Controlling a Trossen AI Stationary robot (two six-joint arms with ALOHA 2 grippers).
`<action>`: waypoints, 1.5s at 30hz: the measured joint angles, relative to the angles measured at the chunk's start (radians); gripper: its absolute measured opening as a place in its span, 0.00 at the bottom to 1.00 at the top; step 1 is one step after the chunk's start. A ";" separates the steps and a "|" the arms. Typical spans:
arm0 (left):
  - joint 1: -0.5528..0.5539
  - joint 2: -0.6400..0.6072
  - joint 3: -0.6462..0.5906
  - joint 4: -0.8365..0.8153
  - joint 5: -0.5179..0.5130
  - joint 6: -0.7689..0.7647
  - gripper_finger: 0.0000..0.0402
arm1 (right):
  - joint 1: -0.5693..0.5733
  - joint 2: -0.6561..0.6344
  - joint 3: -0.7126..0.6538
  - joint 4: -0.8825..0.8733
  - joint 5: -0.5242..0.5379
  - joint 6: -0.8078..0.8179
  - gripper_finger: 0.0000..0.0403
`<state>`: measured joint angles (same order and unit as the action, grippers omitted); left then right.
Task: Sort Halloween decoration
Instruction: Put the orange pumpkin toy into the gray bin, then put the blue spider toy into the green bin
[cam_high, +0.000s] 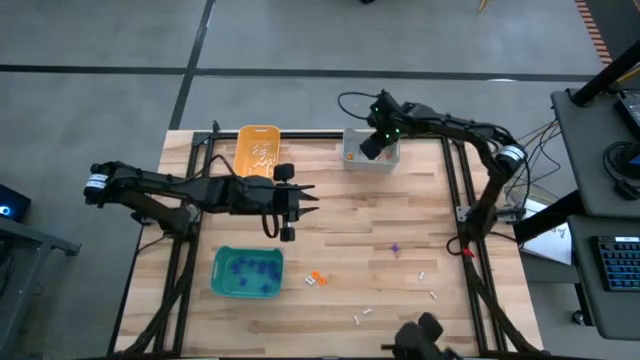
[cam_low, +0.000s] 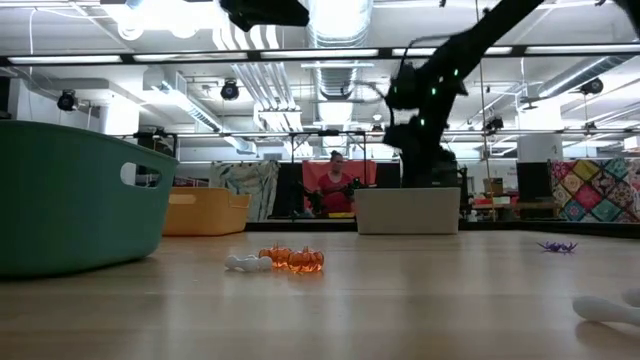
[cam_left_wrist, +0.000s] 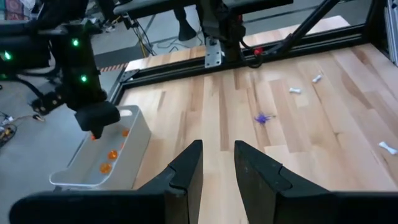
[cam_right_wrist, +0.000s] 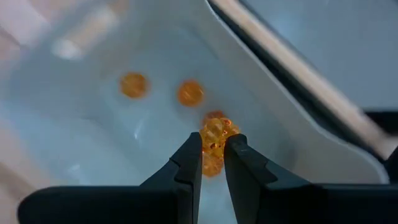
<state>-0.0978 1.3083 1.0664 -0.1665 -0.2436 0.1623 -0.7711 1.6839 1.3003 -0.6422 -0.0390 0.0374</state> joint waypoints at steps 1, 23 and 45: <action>0.000 0.000 0.000 -0.007 0.000 -0.008 0.19 | -0.011 0.020 0.000 -0.006 -0.004 0.009 0.13; 0.000 0.001 -0.001 -0.021 -0.008 -0.041 0.19 | -0.045 0.124 0.000 -0.034 -0.014 0.009 0.24; 0.000 0.078 -0.002 -0.023 -0.008 -0.137 0.19 | 0.154 -0.218 -0.009 -0.046 -0.014 0.128 0.32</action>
<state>-0.0982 1.3860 1.0649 -0.1894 -0.2520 0.0258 -0.6171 1.4654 1.2914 -0.6884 -0.0528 0.1650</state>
